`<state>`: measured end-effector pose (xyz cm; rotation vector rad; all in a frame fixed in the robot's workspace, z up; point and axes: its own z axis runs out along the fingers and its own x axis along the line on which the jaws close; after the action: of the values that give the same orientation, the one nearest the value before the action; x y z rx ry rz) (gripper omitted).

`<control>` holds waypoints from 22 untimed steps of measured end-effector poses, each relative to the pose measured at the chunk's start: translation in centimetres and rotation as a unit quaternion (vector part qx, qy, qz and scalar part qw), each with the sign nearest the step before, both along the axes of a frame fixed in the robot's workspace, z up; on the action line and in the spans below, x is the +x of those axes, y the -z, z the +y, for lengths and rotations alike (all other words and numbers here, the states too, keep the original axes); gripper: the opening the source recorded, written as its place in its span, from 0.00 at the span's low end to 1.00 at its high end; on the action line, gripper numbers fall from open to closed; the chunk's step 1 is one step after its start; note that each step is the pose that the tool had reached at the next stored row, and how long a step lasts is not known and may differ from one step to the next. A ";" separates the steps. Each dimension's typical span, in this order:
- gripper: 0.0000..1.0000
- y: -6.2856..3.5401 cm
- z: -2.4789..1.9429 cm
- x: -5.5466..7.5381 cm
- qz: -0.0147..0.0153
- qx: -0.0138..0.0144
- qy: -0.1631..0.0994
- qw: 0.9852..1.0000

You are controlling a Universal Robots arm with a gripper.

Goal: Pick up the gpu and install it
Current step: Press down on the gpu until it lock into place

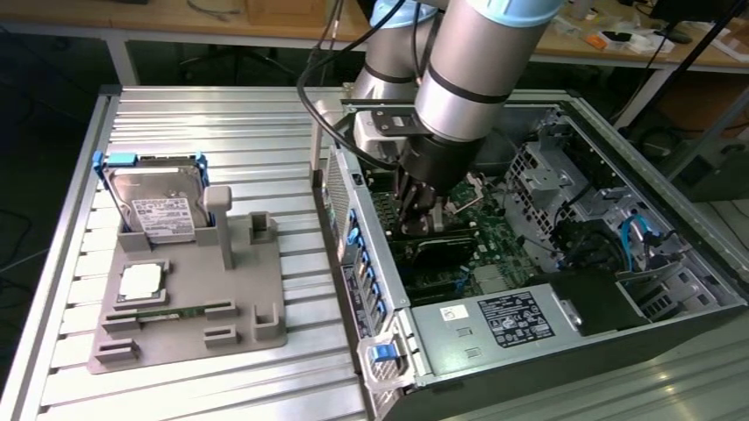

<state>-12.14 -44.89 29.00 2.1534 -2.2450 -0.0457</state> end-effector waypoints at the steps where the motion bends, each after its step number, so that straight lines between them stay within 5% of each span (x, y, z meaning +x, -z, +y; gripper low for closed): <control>1: 0.11 -0.06 0.03 -0.2 0.001 0.000 0.000 1.000; 4: 0.11 -0.29 0.09 -0.6 0.006 0.000 0.000 1.000; 8: 0.11 -0.50 0.13 -1.3 0.008 0.000 0.000 1.000; 15: 0.11 -0.80 0.17 -2.9 0.016 0.000 0.000 1.000; 22: 0.11 -1.38 0.17 -3.0 0.016 0.000 0.000 1.000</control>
<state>-15.12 -44.71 30.38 2.1364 -2.2273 -0.0803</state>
